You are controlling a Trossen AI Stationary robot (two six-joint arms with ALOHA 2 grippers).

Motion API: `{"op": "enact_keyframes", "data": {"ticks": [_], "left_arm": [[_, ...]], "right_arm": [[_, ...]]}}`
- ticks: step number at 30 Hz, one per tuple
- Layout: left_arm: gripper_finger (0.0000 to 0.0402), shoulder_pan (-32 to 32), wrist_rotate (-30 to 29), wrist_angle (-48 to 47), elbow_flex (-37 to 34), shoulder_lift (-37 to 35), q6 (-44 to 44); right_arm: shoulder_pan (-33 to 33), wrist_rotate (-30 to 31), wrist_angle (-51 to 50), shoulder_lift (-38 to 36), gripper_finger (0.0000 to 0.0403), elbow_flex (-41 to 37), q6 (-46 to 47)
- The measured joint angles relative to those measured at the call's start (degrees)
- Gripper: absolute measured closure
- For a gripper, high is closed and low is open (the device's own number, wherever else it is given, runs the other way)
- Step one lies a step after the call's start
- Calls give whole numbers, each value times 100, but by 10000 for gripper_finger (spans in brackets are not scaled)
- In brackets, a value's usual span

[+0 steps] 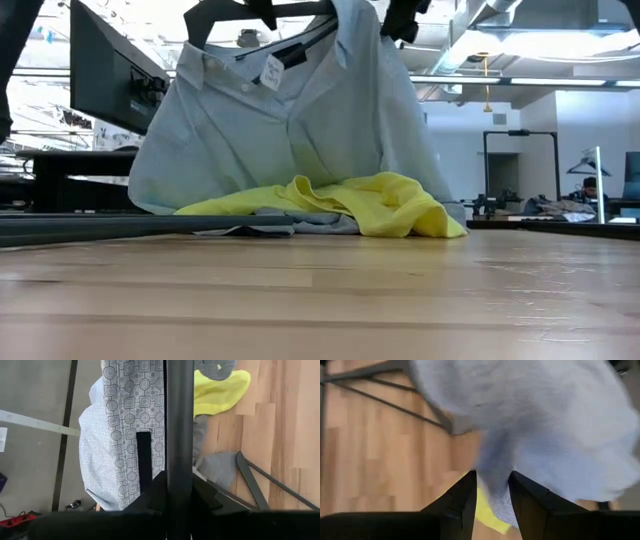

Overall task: Hang clothes
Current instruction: Remove the black hanger from the blue shirt

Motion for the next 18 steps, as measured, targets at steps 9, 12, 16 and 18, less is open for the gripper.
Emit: {"op": "enact_keyframes", "data": {"ticks": [9, 12, 16, 18], "left_arm": [[379, 4, -4, -13, 0, 2, -2], [379, 4, -5, -13, 0, 2, -33], [379, 2, -7, -44, 0, 2, -41], [379, 0, -7, -38, 0, -1, -46]], "right_arm": [[-76, -40, 267, 55, 250, 6, 243], [-55, 16, 369, 213, 245, 7, 218], [-35, 57, 514, 348, 313, 0, 149], [-55, 298, 474, 350, 372, 4, -57]]}}
